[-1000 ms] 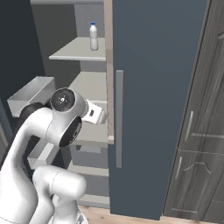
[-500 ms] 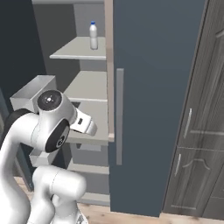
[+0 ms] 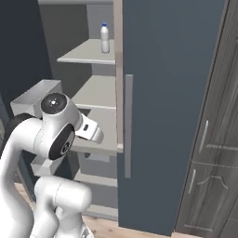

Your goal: Take the bottled waters from the counter and place them in the freezer to freeze. Close the freezer door after placing the bottles.

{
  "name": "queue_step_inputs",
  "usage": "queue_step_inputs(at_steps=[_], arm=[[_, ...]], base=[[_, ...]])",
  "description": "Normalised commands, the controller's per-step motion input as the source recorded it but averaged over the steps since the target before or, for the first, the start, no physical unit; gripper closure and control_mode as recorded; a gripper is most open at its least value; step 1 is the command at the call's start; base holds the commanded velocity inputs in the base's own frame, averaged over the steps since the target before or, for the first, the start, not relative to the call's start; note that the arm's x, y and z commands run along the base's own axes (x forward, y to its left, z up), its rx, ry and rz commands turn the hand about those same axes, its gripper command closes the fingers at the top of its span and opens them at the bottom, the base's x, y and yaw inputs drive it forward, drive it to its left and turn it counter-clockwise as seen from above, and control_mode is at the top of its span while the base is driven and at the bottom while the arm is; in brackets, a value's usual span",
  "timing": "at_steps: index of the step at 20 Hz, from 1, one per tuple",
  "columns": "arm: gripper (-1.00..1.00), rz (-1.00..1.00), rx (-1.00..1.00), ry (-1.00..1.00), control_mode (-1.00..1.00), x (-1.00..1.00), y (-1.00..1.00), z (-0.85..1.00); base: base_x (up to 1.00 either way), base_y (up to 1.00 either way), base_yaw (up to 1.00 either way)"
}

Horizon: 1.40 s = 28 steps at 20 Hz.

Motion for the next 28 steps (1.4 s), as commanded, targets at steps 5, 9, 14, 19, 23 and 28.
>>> queue_step_inputs(at_steps=[5, 9, 14, 19, 23, 28], arm=[[-1.0, 0.0, 0.0, 0.0, 1.0, 0.0, 0.0, 0.0], [-1.0, 0.0, 0.0, 0.0, 1.0, 0.0, 0.0, 0.0], [-1.0, 0.0, 0.0, 0.0, 1.0, 0.0, 0.0, 0.0], [-1.0, 0.0, 0.0, 0.0, 1.0, 0.0, 0.0, 0.0], [-1.0, 0.0, 0.0, 0.0, 1.0, 0.0, 0.0, 0.0], [-1.0, 0.0, 0.0, 0.0, 1.0, 0.0, 0.0, 0.0]], base=[[-0.02, -1.0, 0.03], [0.07, -1.0, 0.12], [-0.13, -0.23, 0.74], [0.0, 0.11, 0.97], [0.0, 0.28, 0.92], [0.0, 0.38, 0.9]])
